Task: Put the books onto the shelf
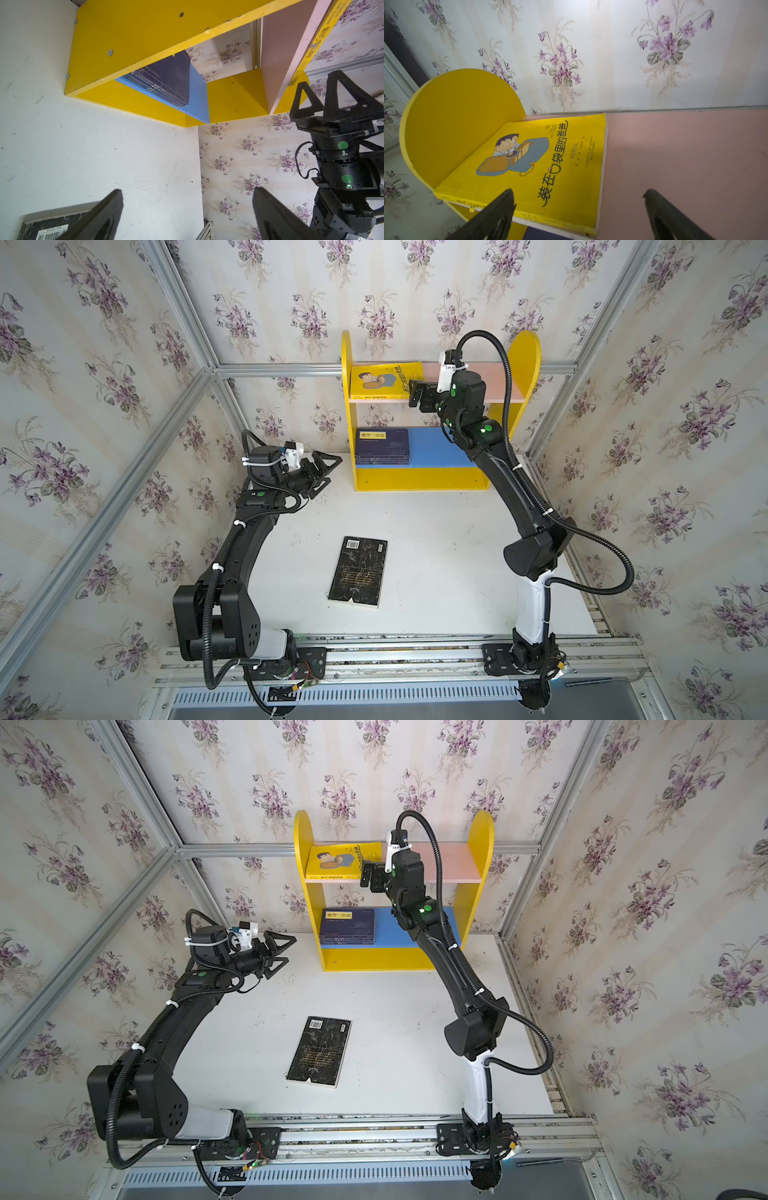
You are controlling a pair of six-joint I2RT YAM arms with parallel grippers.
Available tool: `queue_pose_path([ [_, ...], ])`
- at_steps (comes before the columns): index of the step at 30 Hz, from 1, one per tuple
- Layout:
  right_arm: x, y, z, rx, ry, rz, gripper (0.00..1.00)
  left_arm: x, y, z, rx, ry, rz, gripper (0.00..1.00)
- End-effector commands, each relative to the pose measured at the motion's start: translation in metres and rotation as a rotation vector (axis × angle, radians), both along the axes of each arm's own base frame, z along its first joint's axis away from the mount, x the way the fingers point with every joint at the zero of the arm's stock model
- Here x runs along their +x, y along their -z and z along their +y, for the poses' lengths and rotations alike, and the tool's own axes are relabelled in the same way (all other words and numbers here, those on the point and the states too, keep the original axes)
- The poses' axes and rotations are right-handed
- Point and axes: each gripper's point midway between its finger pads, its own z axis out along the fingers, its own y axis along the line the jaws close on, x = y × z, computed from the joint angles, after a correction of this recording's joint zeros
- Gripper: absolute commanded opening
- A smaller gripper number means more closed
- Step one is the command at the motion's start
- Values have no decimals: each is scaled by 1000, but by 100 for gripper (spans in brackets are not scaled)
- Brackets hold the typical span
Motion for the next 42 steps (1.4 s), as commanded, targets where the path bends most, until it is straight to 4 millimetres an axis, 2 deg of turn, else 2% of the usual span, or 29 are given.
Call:
queue_pose_path([
  [1,-1,3,2,32,-22,42,100,-1,-4,-2,1,22,-25,99],
  [14,-2,18,14,100,-77,147,100,0,-5,0,-6,25,-24,99],
  [18,-4,13,27,107,-151,124,100,0,-4,1,-7,26,-24,99],
  [25,-7,1,23,109,-146,91,100,-1,-3,2,-6,25,-22,99],
  [42,-18,4,49,151,-304,121,100,-4,-2,5,-13,27,-21,99],
])
